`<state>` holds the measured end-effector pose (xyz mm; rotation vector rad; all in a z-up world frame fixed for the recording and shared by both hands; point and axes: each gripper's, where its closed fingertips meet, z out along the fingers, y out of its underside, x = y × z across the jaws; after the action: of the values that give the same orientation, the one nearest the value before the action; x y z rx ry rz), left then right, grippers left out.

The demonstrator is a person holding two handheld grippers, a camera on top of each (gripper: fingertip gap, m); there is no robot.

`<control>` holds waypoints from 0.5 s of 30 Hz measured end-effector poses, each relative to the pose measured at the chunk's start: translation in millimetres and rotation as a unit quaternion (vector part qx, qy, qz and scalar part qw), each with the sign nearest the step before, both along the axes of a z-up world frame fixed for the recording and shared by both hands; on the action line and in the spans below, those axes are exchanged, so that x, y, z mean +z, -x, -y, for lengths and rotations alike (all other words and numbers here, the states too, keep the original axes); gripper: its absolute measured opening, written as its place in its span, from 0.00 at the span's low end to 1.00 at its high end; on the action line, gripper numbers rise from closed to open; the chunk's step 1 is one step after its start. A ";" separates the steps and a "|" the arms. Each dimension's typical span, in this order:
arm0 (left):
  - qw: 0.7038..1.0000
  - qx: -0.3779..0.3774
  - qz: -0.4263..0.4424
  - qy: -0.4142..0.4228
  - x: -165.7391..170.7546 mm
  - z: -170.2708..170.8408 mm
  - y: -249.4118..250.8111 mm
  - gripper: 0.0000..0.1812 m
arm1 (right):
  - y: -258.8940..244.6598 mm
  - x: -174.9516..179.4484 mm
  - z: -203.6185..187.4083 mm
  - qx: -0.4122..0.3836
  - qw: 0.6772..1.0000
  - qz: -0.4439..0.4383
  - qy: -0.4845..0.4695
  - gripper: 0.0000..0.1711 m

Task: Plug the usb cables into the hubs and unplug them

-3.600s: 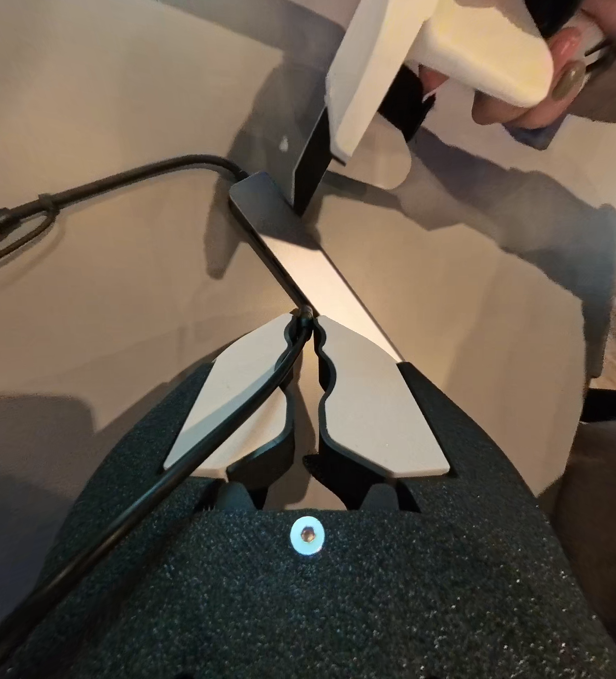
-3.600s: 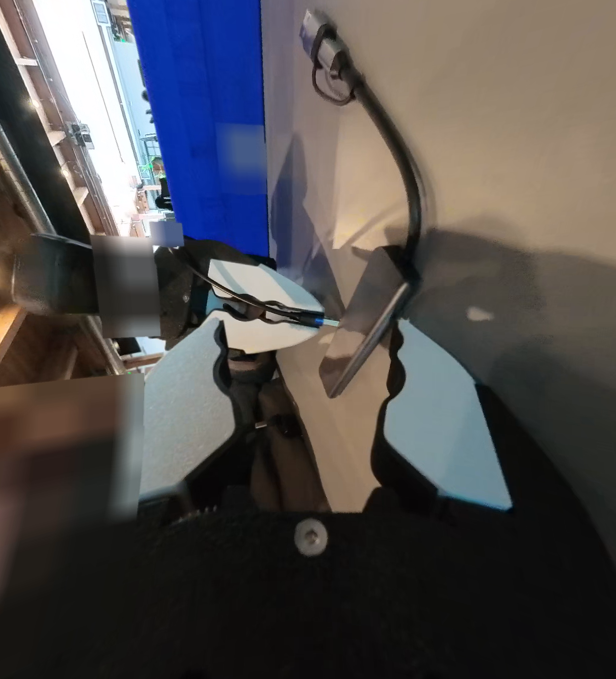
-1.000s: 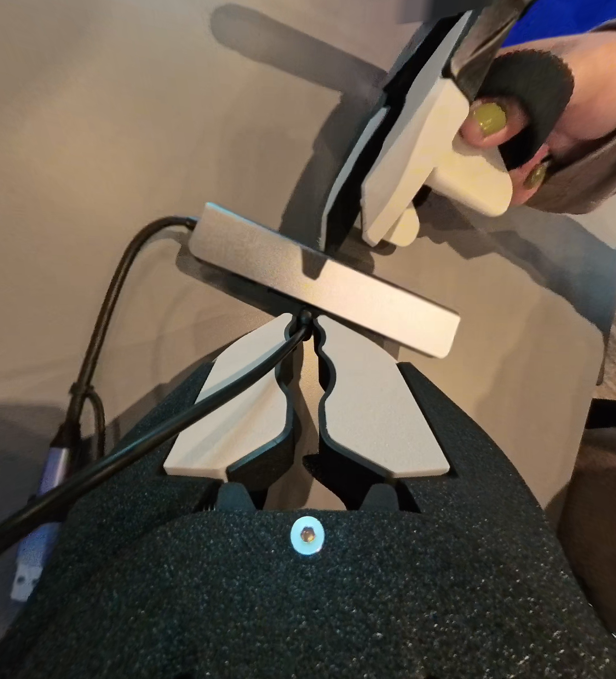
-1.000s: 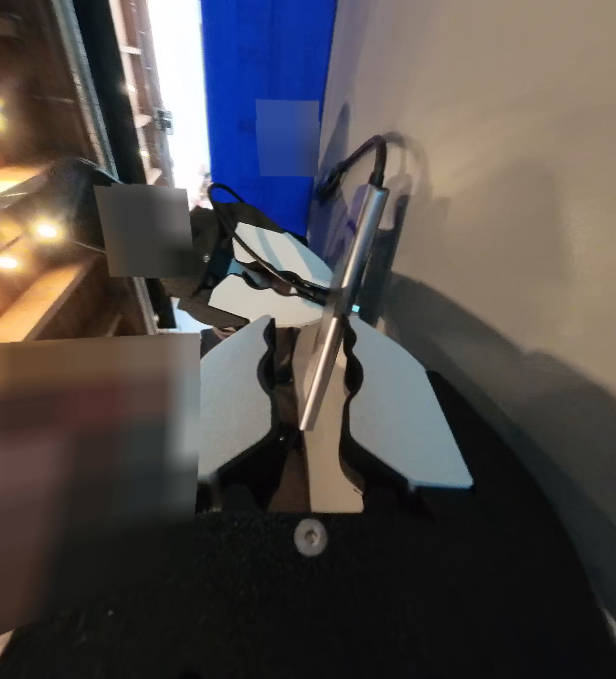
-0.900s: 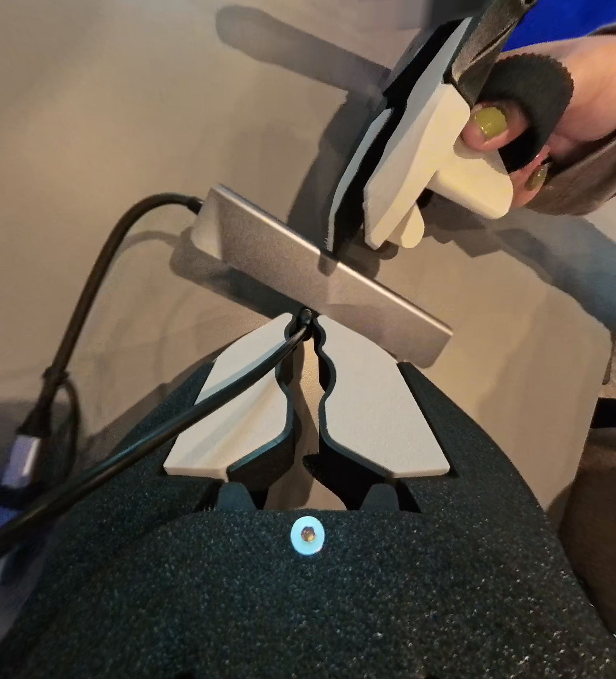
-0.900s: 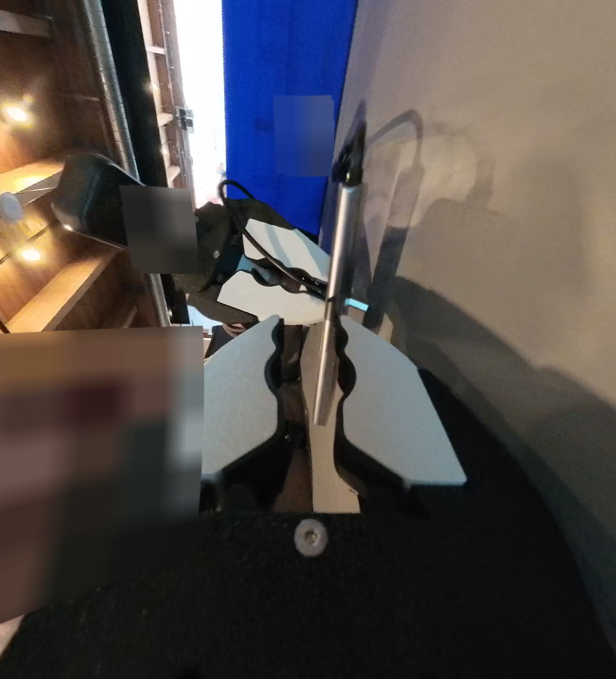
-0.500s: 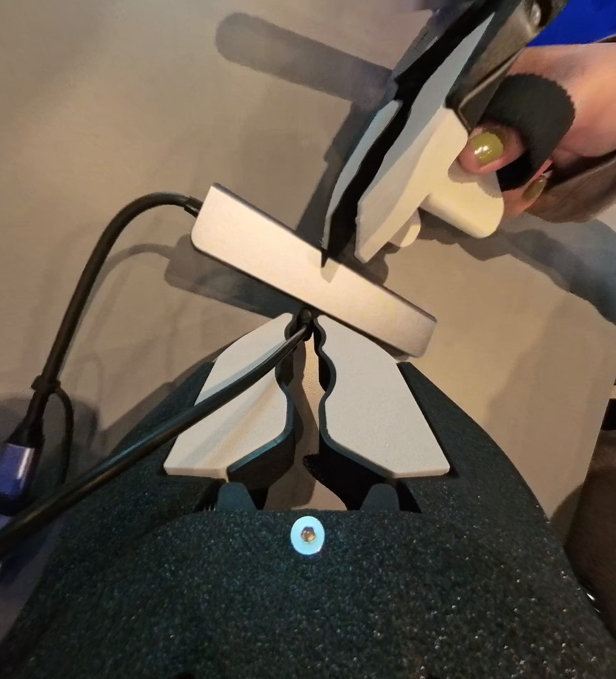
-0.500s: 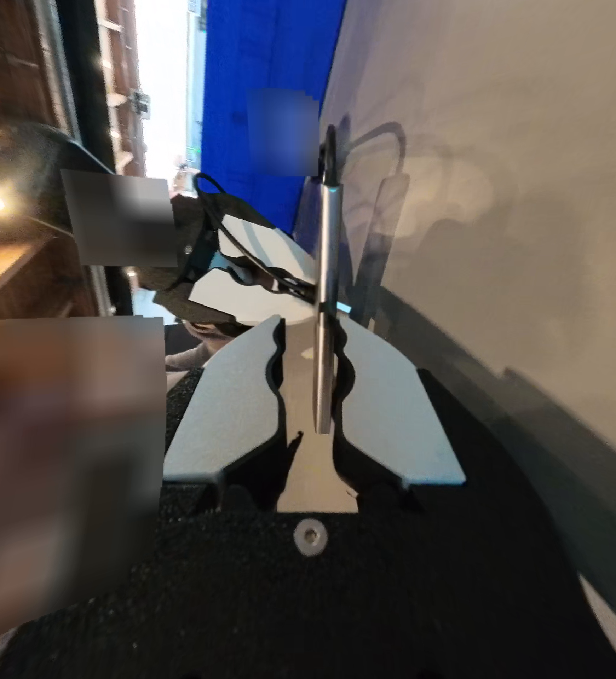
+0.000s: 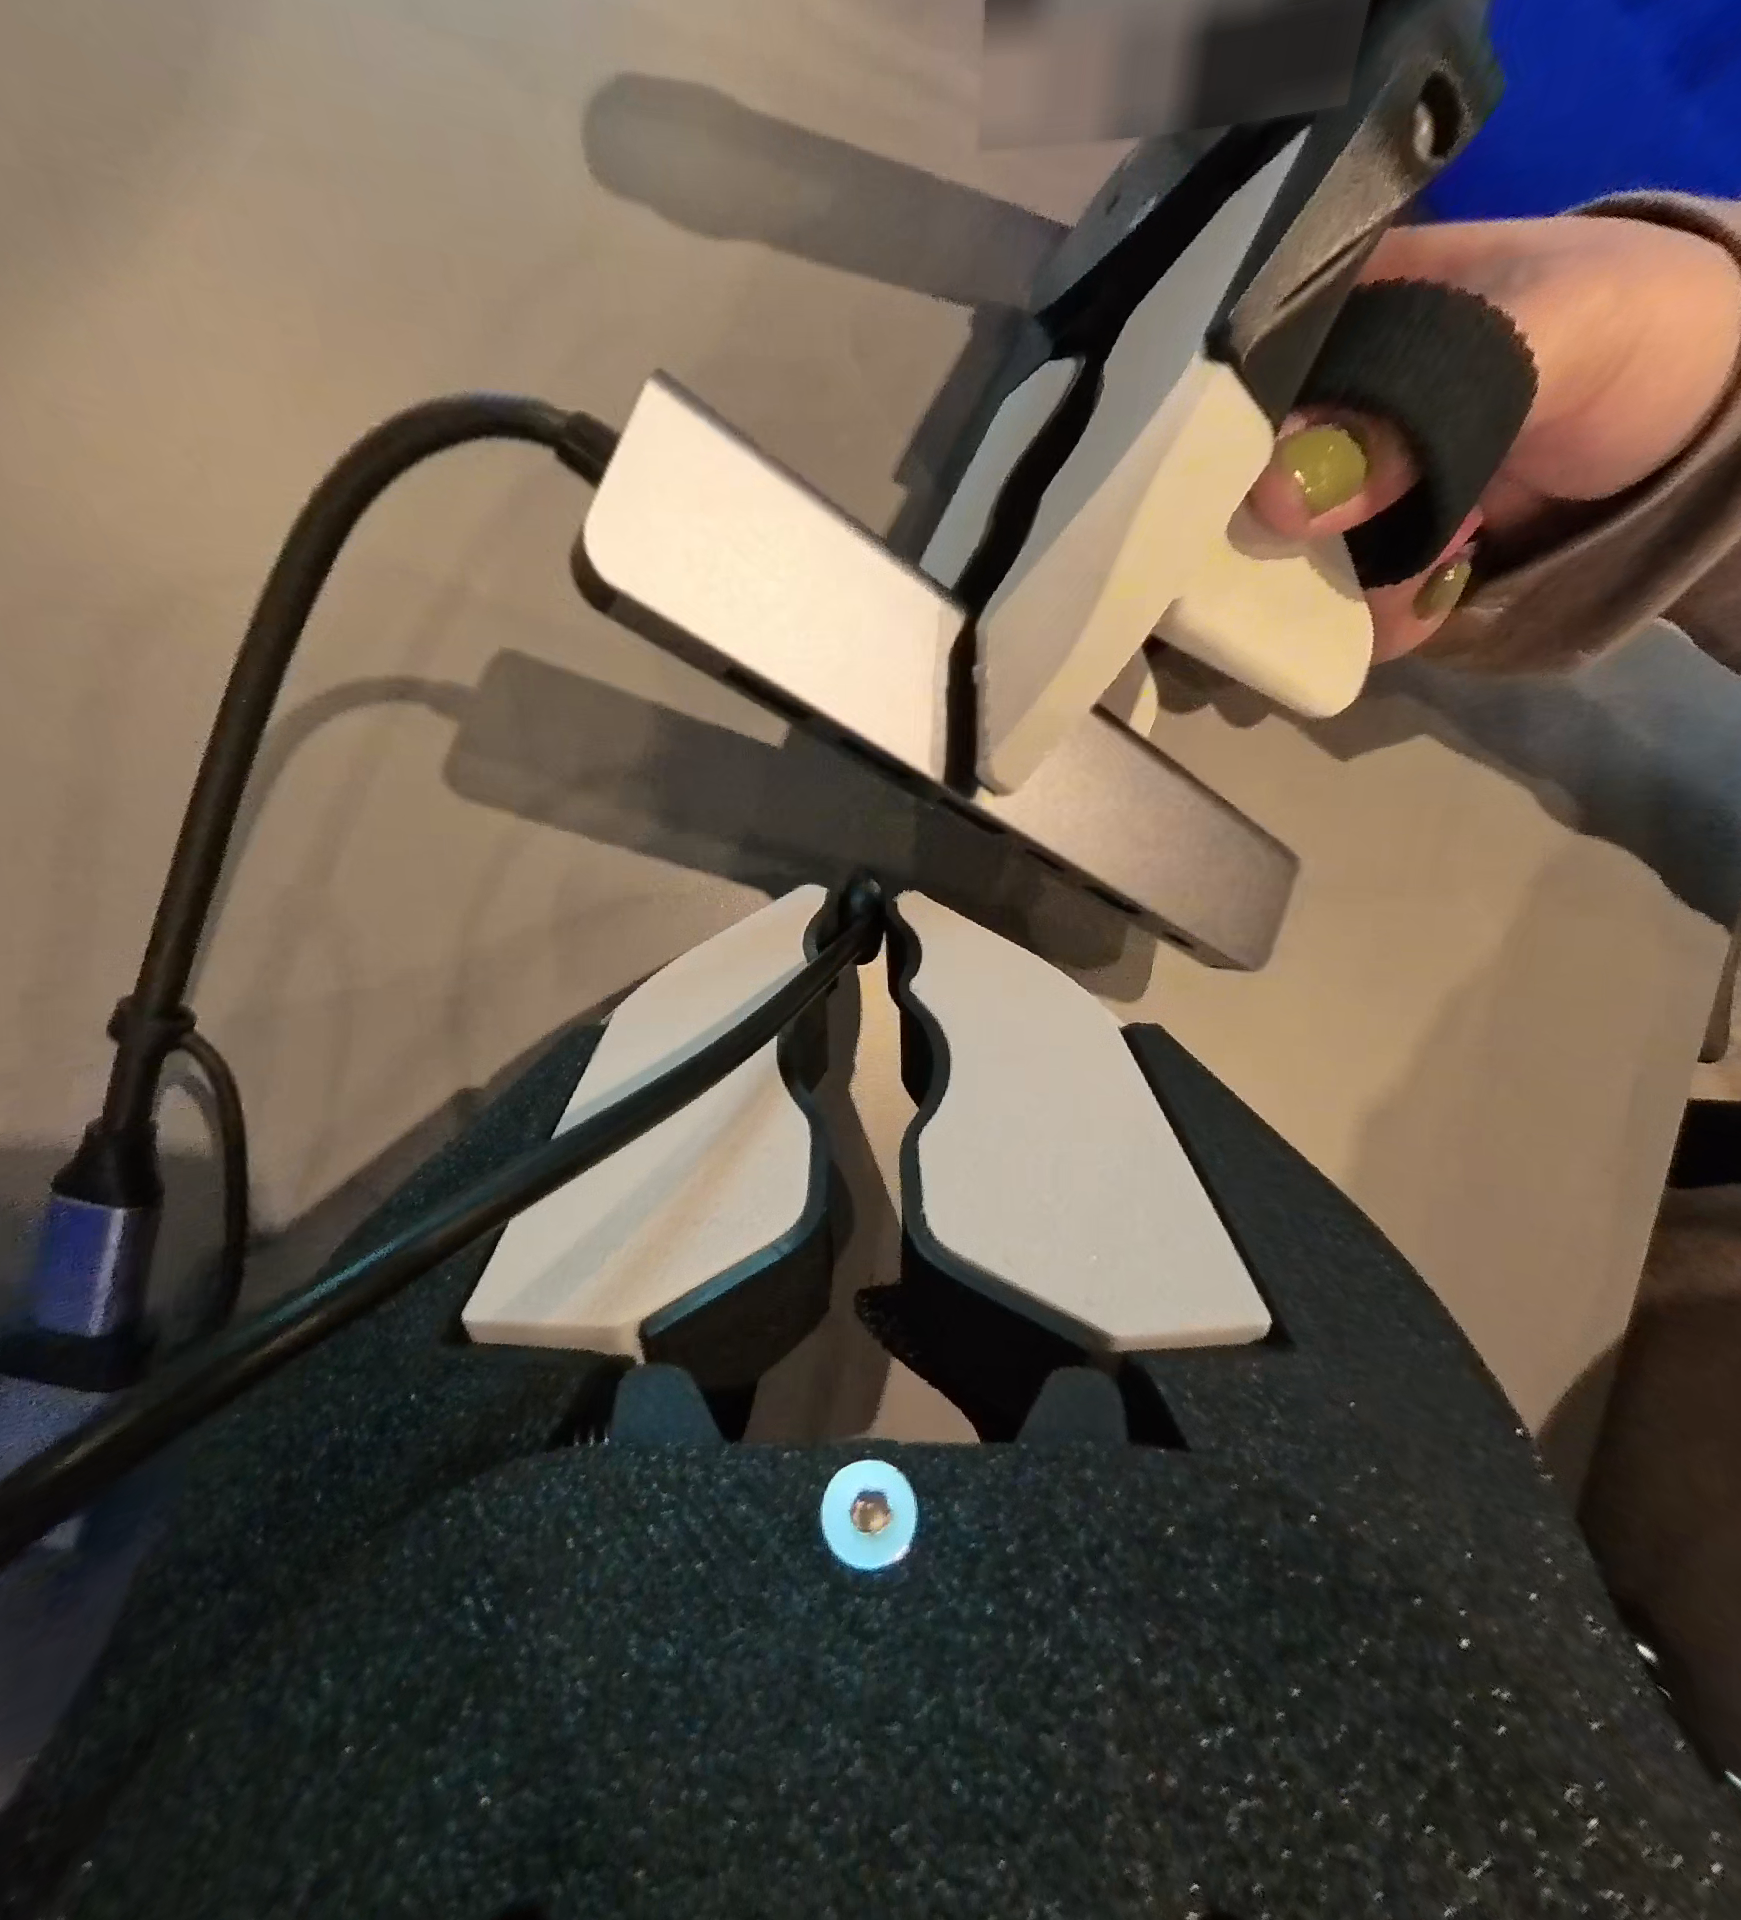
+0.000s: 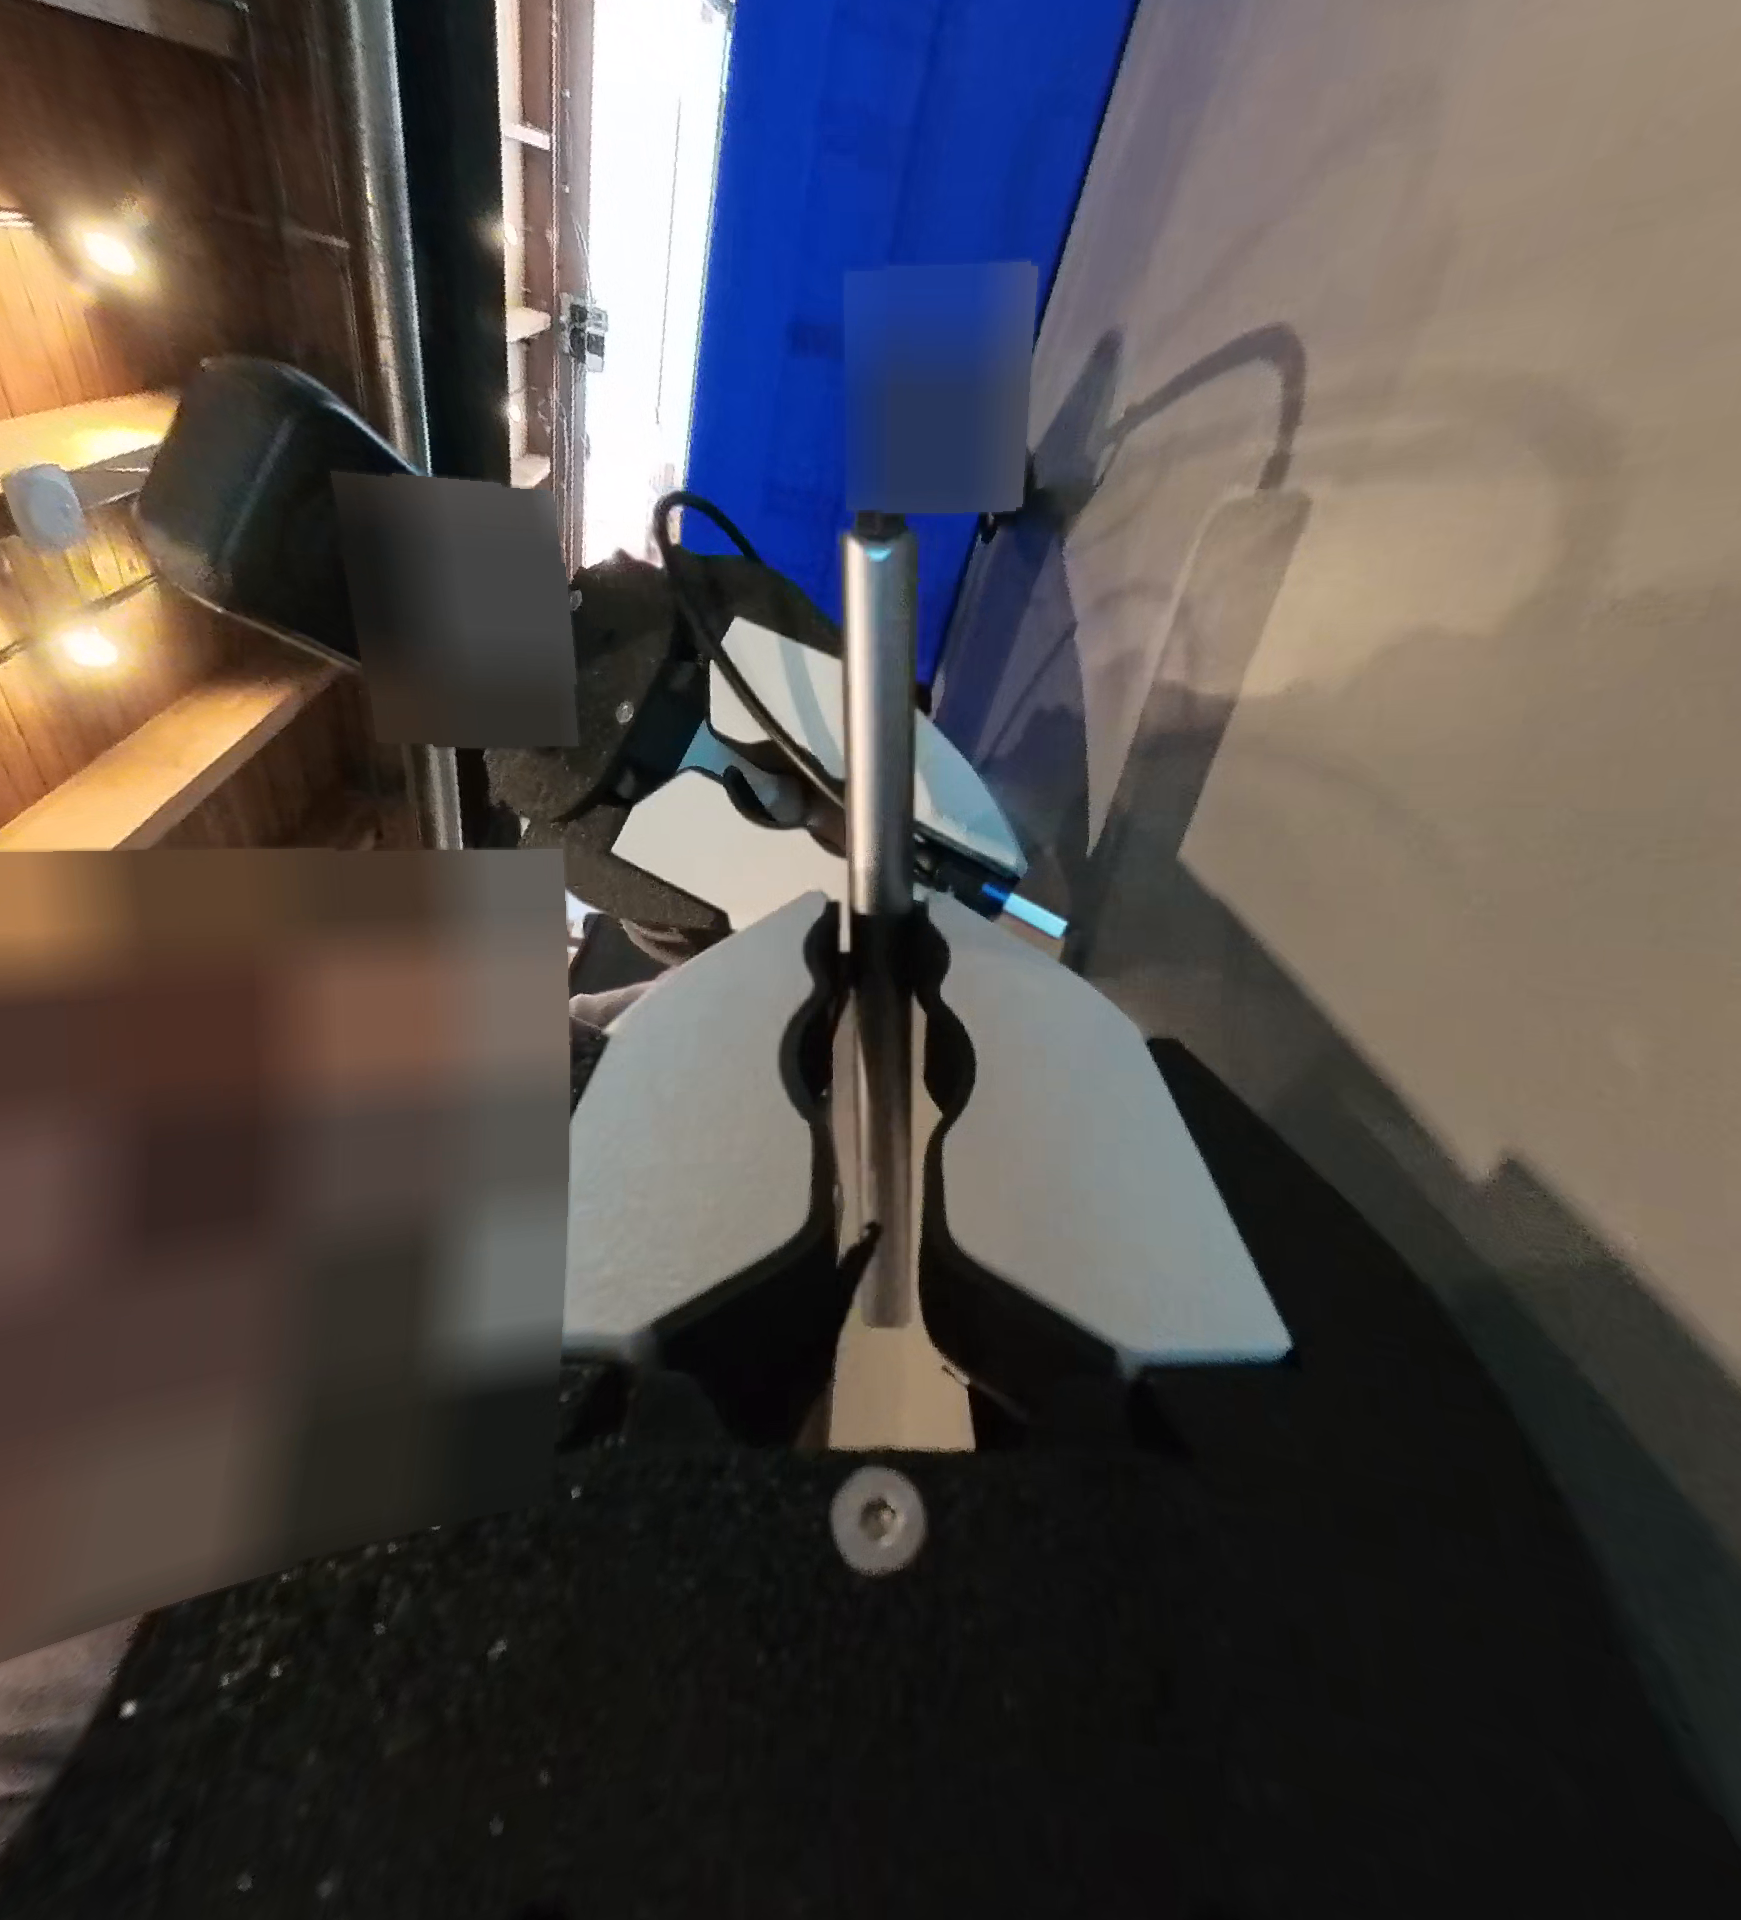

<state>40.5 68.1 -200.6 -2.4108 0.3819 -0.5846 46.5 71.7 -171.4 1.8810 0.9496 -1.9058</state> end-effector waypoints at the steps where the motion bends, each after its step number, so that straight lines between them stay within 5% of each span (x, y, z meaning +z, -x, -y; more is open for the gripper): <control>1: 1.000 -0.001 0.001 0.000 0.1 0.0 0.1 0.05 | -0.3 0.6 -0.3 -0.001 1.000 -0.001 0.001 0.08; 15: 1.000 -0.008 0.015 0.008 -0.7 3.2 -0.7 0.05 | -2.2 -5.3 -7.5 -0.029 0.998 0.019 -0.057 0.11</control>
<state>41.2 64.9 -201.4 -2.4126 0.3853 -0.6318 48.8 79.3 -176.7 2.0231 1.0234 -1.8763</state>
